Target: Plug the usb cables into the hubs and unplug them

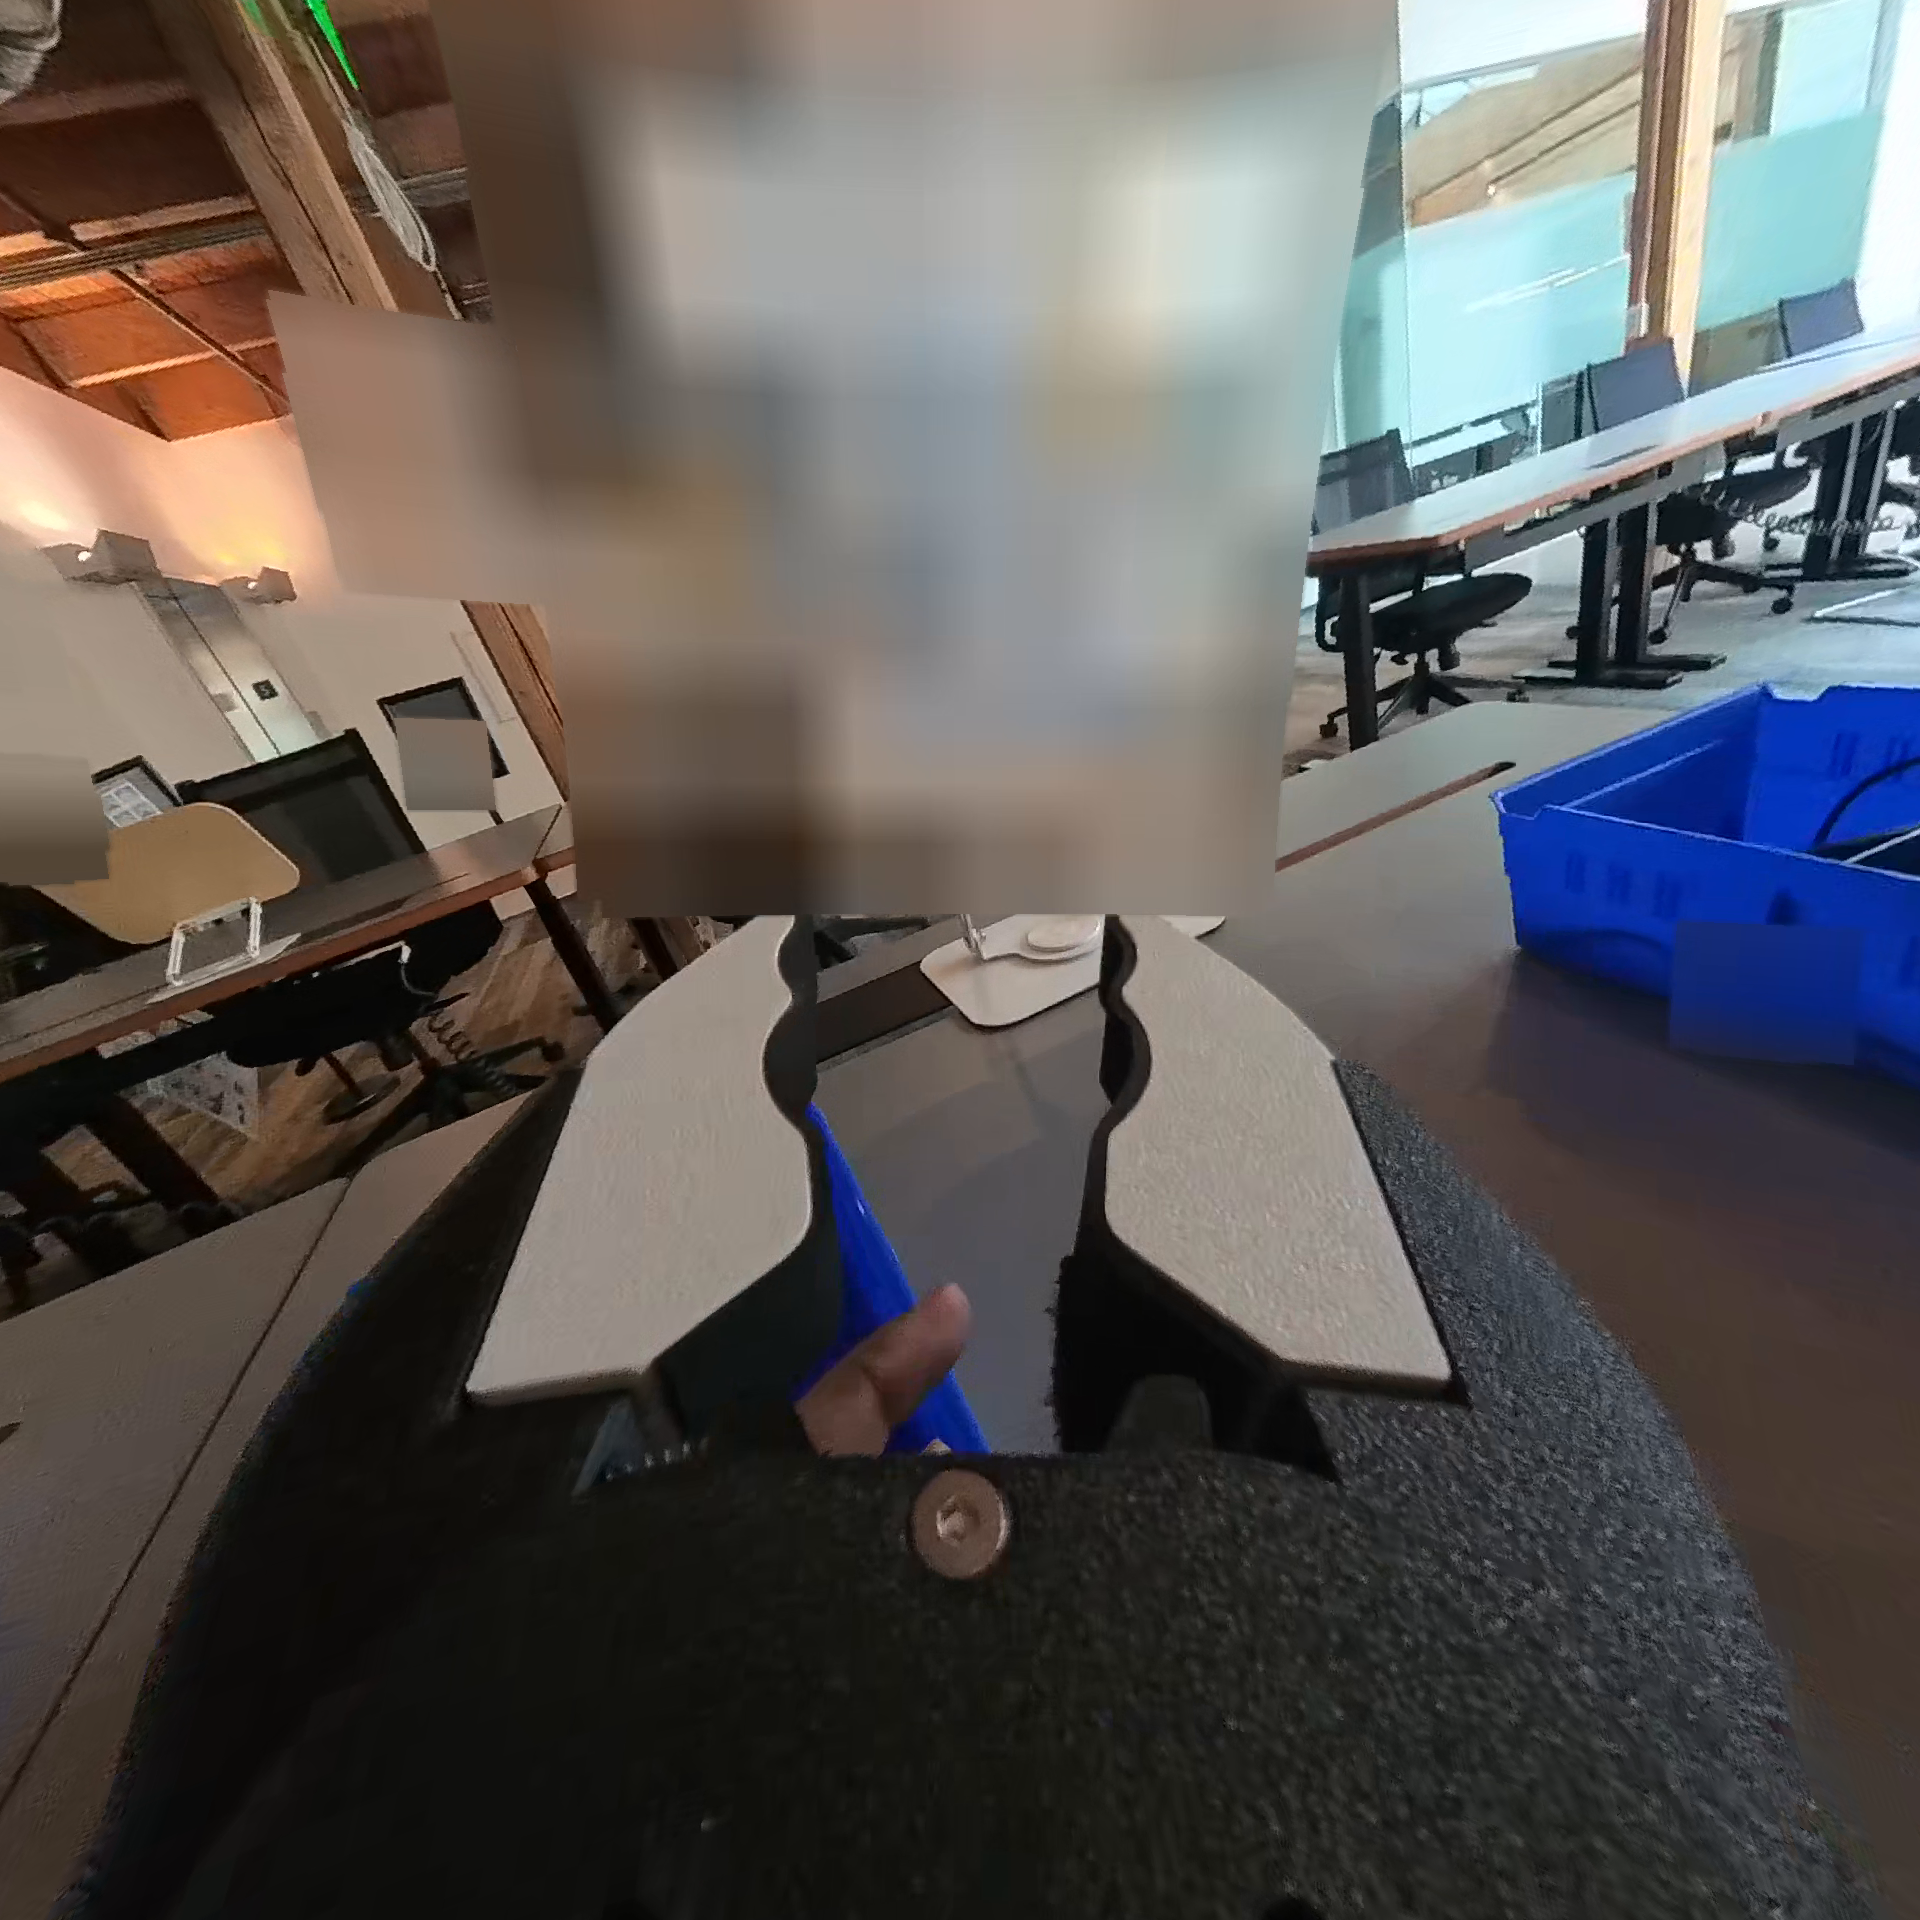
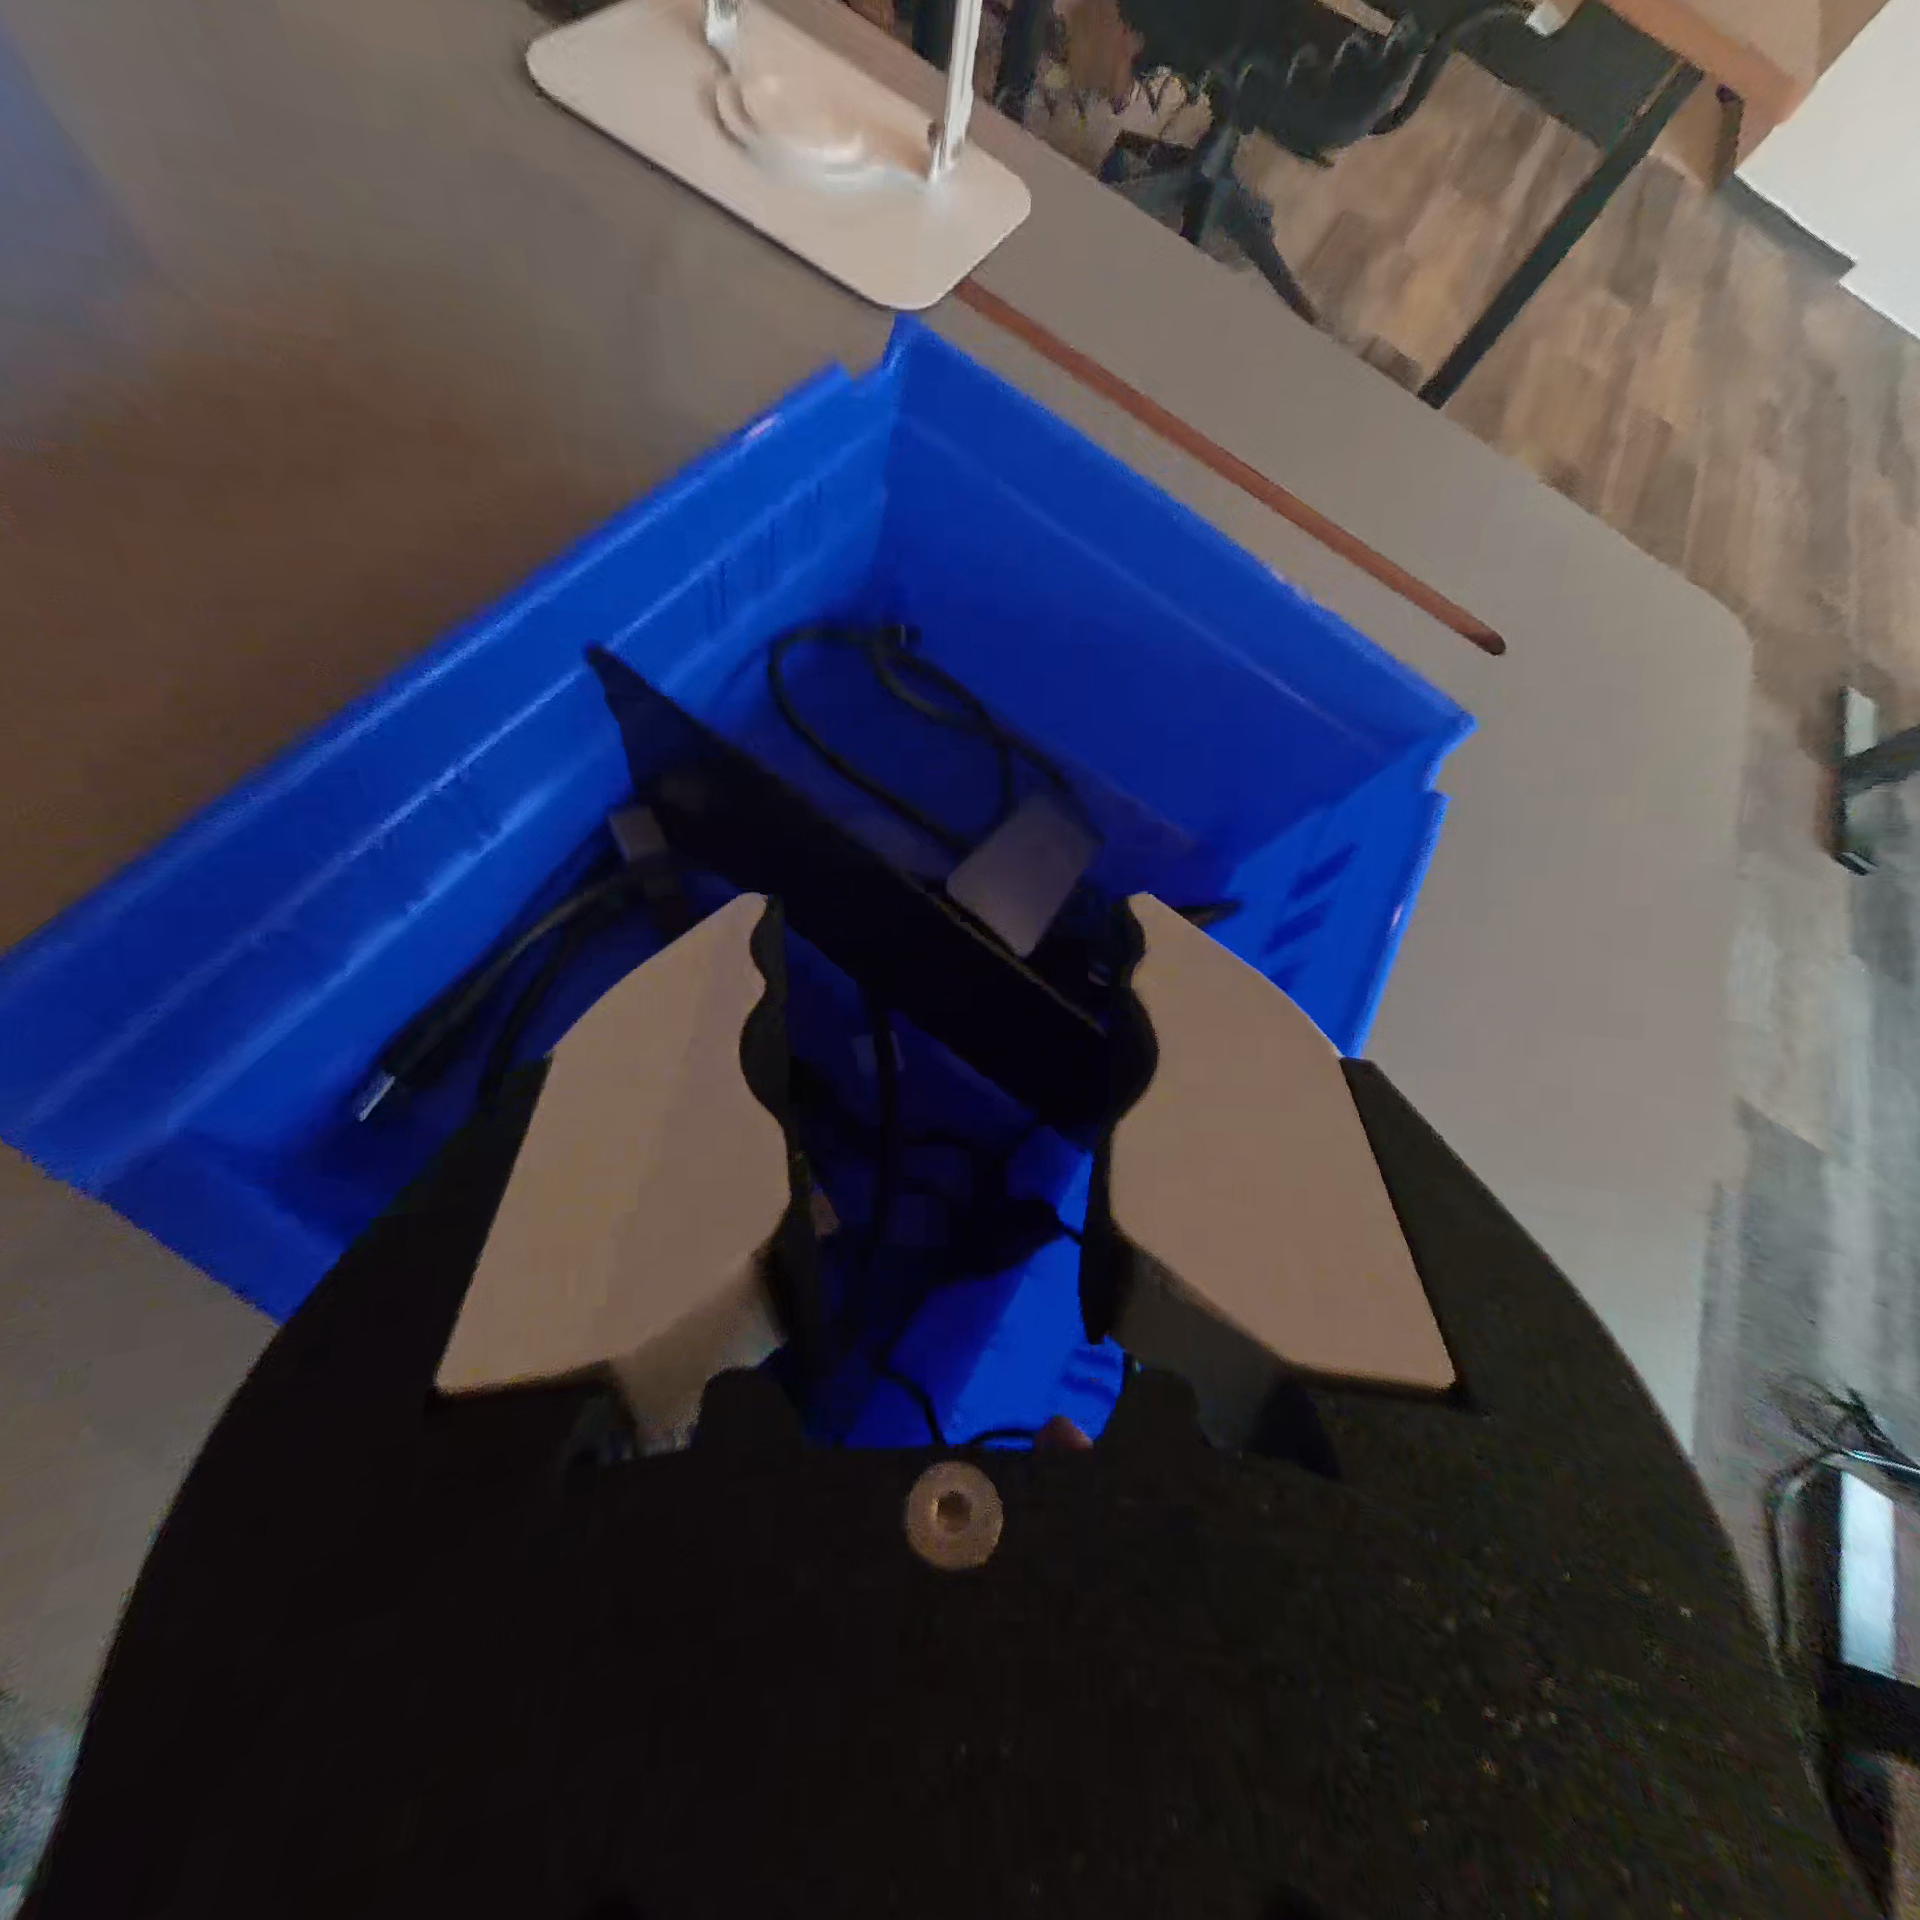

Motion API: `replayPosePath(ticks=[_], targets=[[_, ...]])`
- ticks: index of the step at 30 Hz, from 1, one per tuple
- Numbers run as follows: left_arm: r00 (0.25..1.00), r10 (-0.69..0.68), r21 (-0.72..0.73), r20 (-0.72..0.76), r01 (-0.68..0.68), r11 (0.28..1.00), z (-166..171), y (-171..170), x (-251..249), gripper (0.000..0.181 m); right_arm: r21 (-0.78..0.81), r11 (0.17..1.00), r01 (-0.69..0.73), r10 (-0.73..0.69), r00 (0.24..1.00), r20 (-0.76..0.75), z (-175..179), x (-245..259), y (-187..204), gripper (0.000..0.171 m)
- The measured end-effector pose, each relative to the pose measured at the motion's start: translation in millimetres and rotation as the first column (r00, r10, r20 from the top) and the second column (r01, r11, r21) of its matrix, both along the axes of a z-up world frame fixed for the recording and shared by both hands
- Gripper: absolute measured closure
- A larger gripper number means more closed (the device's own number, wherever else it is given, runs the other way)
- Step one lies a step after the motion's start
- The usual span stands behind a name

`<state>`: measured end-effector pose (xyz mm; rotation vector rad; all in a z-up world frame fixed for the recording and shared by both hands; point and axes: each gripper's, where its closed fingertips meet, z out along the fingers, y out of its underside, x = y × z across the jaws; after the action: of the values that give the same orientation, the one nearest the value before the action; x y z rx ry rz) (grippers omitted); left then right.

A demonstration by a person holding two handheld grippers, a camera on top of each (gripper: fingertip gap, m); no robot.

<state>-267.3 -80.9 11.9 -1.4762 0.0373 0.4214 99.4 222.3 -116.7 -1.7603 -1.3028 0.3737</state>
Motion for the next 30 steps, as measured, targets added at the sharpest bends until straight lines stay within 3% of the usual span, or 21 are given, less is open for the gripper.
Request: replayPosePath(ticks=[4,8,13,16,18,20,24,30], targets=[[1.000,-0.019,-0.015,-0.020,0.019,1.000,-1.6,0.7,4.0,0.130,-0.146,0.989,-0.011,0.020,0.998,0.066,-5.2,-17.0,25.8,0.116],[0.999,-0.014,-0.023,-0.031,0.013,1.000,-2.5,-1.3,1.6,0.130,-0.447,0.894,-0.022,0.144,0.960,0.240,-30.1,-39.4,41.4,0.118],[0.999,-0.007,-0.023,-0.031,0.007,1.000,-2.4,-6.0,-3.6,0.131,-0.575,0.796,0.191,0.180,0.832,0.525,-65.8,-34.7,67.7,0.116],[0.999,0.001,-0.019,-0.035,-0.002,1.000,-1.3,-9.0,-6.8,0.131,-0.606,0.742,0.287,0.239,0.731,0.639,-89.9,-24.3,59.8,0.109],[0.999,-0.001,-0.020,-0.040,0.001,1.000,-1.5,-10.3,-7.7,0.131,-0.604,0.726,0.328,0.281,0.660,0.697,-100.0,-14.6,54.0,0.117],[0.999,0.005,-0.020,-0.042,-0.006,1.000,-1.4,-11.8,-10.0,0.131,-0.601,0.745,0.290,0.259,0.704,0.661,-94.4,-22.9,58.5,0.134],[0.999,0.019,-0.019,-0.047,-0.020,1.000,-0.7,-14.4,-13.0,0.131,-0.552,0.813,0.188,0.202,0.797,0.569,-69.9,-29.6,70.0,0.138],[0.998,-0.016,-0.008,-0.059,0.016,1.000,4.5,-10.9,0.1,0.131,-0.398,0.916,-0.048,0.123,0.979,0.163,29.4,-51.4,64.1,0.139]])
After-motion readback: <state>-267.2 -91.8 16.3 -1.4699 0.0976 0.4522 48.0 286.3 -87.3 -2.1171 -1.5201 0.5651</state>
